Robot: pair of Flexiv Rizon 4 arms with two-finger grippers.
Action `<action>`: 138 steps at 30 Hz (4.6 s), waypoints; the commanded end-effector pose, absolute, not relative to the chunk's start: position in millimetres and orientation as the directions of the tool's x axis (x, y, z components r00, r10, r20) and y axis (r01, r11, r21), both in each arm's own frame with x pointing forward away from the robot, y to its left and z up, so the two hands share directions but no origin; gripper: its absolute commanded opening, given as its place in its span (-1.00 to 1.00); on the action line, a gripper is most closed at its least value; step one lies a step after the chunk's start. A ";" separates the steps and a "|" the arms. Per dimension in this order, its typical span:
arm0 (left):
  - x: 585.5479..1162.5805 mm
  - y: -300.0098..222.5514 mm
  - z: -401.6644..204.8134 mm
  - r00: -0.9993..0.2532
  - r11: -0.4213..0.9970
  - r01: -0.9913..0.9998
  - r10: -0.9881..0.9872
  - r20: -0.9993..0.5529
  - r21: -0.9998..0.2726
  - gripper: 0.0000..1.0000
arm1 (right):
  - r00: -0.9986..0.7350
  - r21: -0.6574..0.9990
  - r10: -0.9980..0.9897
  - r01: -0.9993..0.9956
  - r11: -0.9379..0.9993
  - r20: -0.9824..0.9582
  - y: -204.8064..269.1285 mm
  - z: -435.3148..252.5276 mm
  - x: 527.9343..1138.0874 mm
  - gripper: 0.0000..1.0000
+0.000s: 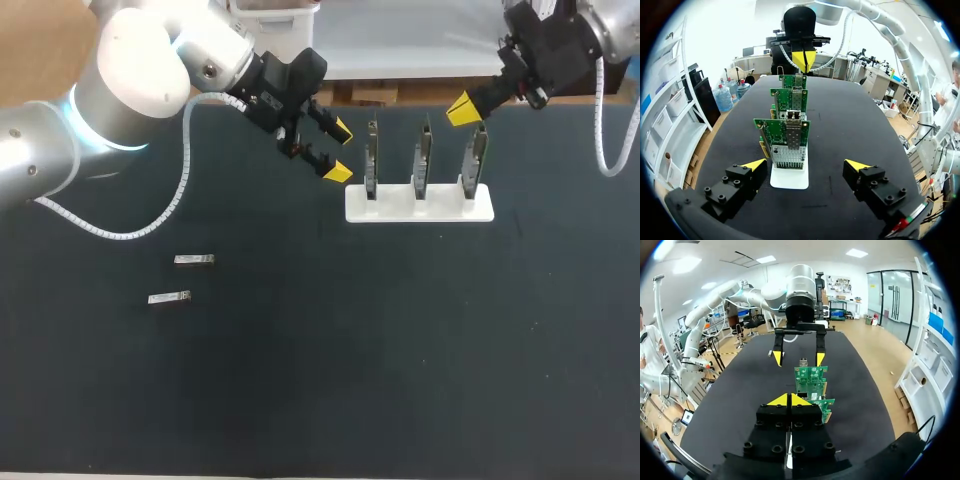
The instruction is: Pick up the optical module with the left hand, and insert it into the network port with the right hand.
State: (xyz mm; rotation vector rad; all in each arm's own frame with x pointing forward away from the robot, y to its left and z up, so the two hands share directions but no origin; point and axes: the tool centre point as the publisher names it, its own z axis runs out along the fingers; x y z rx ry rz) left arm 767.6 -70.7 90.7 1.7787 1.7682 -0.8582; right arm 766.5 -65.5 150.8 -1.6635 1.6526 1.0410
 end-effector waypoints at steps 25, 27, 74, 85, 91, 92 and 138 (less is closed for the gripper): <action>769.1 -69.8 91.6 -0.038 -0.036 0.995 0.696 -0.717 -0.088 1.00 | -0.082 0.135 -0.567 -0.990 -0.052 -0.820 -62.9 147.4 763.9 1.00; 767.7 -65.6 92.7 -0.038 -0.033 0.996 0.695 -0.718 -0.084 1.00 | -0.082 0.135 -0.567 -0.990 -0.052 -0.820 -62.9 147.4 763.9 1.00; 664.0 164.6 29.9 -0.069 0.069 0.998 0.997 -0.046 -0.006 1.00 | -0.082 0.135 -0.567 -0.990 -0.052 -0.820 -62.9 147.4 763.9 1.00; 667.0 165.1 7.6 -0.056 0.055 0.998 0.997 -0.052 -0.009 1.00 | -0.082 0.135 -0.567 -0.990 -0.052 -0.820 -62.9 147.4 763.9 1.00; 667.4 171.0 1.3 -0.059 0.059 0.998 0.998 -0.038 -0.009 1.00 | -0.082 0.135 -0.567 -0.990 -0.052 -0.820 -62.9 147.4 763.9 1.00; 668.4 172.3 1.0 -0.062 0.062 0.998 0.997 -0.038 -0.006 1.00 | -0.082 0.135 -0.567 -0.990 -0.052 -0.820 -62.9 147.4 763.9 1.00; 674.7 173.9 -16.6 -0.025 0.023 0.999 0.998 -0.050 -0.044 -1.00 | -0.082 0.135 -0.567 -0.990 -0.052 -0.820 -62.9 147.4 763.9 1.00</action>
